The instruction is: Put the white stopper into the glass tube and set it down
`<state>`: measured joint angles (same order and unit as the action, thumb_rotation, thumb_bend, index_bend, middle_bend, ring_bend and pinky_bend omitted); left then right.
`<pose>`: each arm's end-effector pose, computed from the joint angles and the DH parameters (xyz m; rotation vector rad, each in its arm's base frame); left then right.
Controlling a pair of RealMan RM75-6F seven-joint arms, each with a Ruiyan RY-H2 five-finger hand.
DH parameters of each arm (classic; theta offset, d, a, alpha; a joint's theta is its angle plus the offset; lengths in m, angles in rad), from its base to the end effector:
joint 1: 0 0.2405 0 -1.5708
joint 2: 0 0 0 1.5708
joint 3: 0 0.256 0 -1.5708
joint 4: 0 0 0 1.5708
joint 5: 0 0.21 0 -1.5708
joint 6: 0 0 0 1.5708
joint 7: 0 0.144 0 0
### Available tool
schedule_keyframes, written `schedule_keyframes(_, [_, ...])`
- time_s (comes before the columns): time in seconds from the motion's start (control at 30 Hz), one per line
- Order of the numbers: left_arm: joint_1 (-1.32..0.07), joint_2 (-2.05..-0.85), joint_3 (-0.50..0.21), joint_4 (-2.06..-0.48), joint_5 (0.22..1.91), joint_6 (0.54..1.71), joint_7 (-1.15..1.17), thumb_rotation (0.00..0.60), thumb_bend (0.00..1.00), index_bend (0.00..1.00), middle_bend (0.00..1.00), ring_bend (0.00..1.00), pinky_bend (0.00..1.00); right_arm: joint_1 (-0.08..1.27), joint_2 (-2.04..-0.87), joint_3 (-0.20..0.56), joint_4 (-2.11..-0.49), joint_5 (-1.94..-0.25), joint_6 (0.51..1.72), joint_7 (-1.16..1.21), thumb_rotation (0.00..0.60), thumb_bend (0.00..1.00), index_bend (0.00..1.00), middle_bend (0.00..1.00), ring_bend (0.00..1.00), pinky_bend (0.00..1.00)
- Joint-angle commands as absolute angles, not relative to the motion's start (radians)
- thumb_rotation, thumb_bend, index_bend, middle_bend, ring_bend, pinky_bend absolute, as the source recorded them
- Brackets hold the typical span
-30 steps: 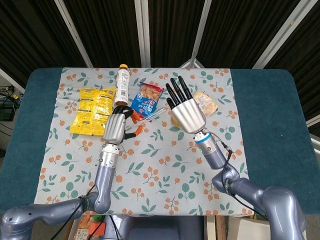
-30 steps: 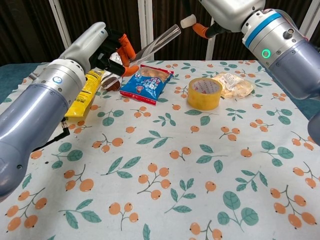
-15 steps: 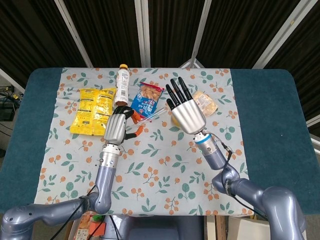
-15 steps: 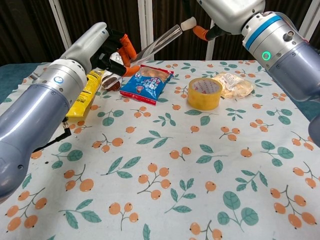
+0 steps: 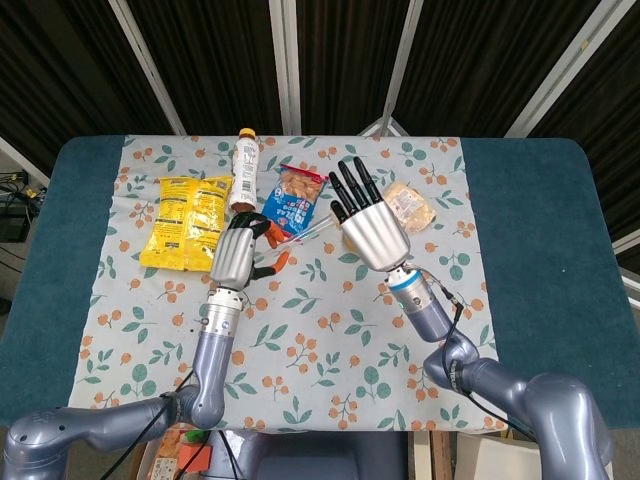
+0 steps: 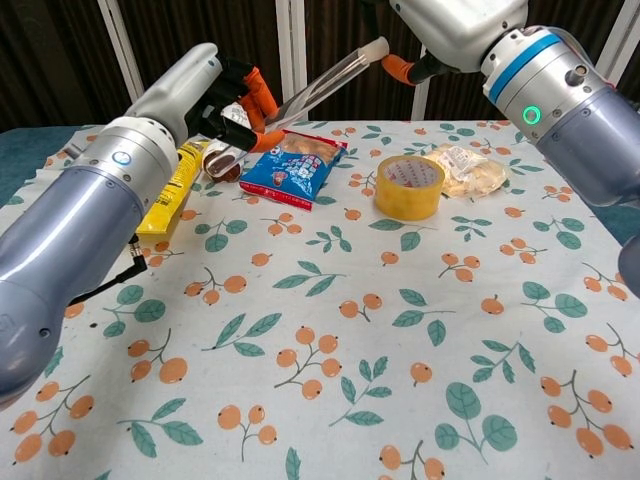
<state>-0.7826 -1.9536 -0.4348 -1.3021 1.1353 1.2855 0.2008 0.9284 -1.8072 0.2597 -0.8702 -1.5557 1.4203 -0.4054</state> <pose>-0.0615 0.3557 -0.0422 -1.3284 -1.1408 -1.4691 -0.0721 -0.4012 0.0157 1.5699 0.0478 1.2187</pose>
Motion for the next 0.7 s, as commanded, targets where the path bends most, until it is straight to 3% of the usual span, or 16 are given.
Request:
schedule_keyframes(0.03, [-0.783,-1.954,-0.434,-1.302,1.135,1.285,0.203,0.600,0.58,0.70,0.71,0.27,0.18,0.927,-1.806,0.258,-0.873,-1.557,1.421,-0.407,0.600,0.39,0.70,0.23,0.03,0.00])
schedule_keyframes(0.7, [-0.791,-1.961,-0.446,-1.310,1.115,1.280,0.218,0.600,0.58,0.70,0.72,0.27,0.18,0.925,-1.797,0.254,-0.891,-1.566,1.424,-0.412,0.600,0.39,0.70,0.23,0.03,0.00])
